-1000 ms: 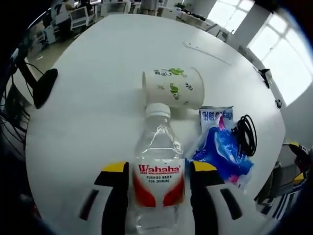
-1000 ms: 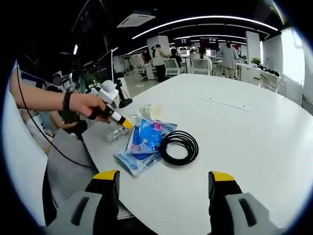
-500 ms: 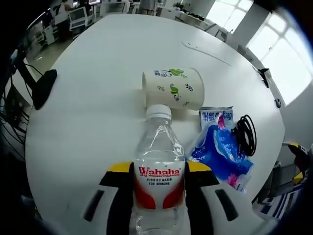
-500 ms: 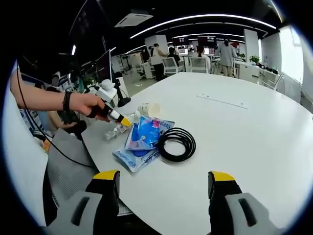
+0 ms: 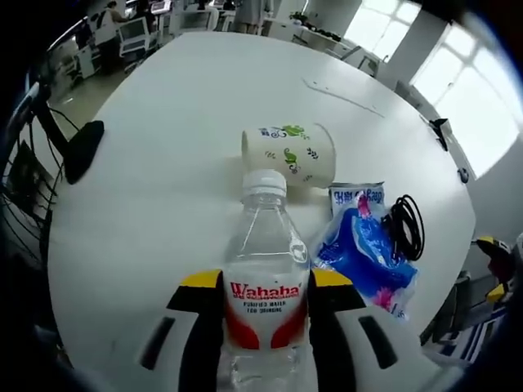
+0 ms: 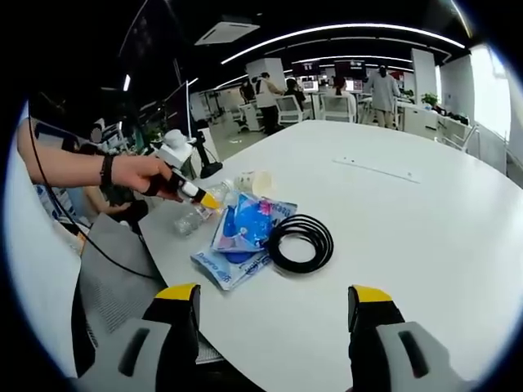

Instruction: Arrange the tabletop items into an orderly group along one side of the table until the central work area is clear of visible clutter.

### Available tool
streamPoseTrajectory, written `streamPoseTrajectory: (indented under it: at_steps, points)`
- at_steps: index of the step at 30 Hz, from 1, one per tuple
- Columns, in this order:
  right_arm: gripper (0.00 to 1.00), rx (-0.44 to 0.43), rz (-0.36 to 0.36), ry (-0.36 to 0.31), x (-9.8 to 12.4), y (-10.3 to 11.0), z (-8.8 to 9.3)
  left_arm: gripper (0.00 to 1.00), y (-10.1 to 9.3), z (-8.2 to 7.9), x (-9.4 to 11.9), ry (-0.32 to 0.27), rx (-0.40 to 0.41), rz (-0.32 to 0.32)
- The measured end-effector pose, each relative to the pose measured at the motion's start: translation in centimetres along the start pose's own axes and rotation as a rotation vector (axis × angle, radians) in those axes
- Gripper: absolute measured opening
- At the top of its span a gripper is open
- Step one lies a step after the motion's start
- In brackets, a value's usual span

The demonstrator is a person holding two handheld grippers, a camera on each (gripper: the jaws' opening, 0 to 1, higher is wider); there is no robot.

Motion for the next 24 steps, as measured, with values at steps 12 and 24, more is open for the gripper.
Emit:
streamPoseTrajectory:
  at_steps: [12, 24]
  points:
    - [0.76, -0.003, -0.004, -0.015, -0.1, 0.1, -0.5, 0.39, 1.1, -0.2, 1.3, -0.05, -0.024, 0.008]
    - [0.75, 0.006, -0.018, -0.006, -0.1, 0.7, -0.2, 0.39, 0.8, -0.1, 3.7, -0.097, -0.026, -0.003]
Point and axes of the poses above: the point that each gripper's makers call its tool centre point, and the gripper's own axes: x roughly backward along the fingers, y roughly to its left, z roughly out of its underside, the point moved 5 cm from there along x, roughly backward along the fingers, and after that the axes turned 13 degrees about -y, right-handed, at the moved point
